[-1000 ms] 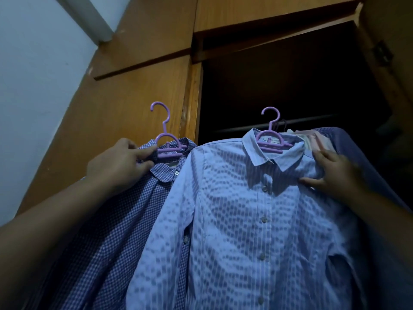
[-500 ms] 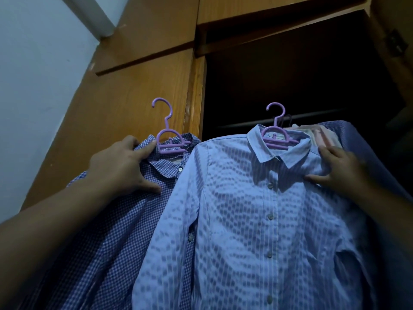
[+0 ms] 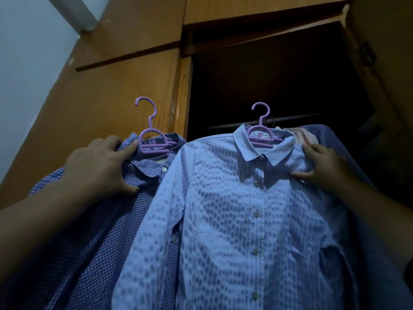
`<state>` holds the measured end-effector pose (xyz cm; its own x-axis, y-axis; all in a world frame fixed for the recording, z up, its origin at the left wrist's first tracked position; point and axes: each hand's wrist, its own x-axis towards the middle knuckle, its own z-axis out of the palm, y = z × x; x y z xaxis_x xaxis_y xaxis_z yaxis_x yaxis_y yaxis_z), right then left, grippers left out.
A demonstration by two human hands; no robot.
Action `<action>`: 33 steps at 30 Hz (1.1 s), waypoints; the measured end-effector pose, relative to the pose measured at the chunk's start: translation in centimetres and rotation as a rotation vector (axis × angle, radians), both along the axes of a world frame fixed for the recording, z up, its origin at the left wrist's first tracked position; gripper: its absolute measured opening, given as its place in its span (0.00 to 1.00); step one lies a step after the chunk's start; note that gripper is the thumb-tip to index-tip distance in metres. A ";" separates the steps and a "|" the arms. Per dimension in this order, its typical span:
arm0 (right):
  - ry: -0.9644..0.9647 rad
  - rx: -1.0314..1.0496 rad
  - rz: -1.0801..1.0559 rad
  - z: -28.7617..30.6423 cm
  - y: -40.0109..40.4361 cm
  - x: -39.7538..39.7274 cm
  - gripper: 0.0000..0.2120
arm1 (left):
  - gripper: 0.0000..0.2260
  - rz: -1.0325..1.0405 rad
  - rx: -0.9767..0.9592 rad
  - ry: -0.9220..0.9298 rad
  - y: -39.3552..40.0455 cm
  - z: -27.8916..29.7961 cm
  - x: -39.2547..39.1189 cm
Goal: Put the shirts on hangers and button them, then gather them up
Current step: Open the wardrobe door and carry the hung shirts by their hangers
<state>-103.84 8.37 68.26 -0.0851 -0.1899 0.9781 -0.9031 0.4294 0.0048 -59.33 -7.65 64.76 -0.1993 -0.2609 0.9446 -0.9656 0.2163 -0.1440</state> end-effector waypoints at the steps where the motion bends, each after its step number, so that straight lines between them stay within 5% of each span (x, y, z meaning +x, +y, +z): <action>1: 0.015 0.001 -0.001 0.1 0.4 0.2 0.46 | 0.50 -0.005 0.001 0.001 0.1 0.1 0.0; 18: 0.019 -0.060 -0.361 2.0 5.1 2.2 0.39 | 0.51 0.154 -0.017 -0.076 3.7 0.7 -1.2; 33: 0.112 0.034 -0.557 5.5 -3.6 7.5 0.24 | 0.51 0.139 -0.007 -0.104 2.3 1.4 -2.7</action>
<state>-96.37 4.75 73.75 -0.0778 -0.1776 0.9810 -0.5335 0.8387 0.1095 -62.00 -5.38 66.16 -0.2588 -0.2865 0.9225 -0.9659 0.0805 -0.2460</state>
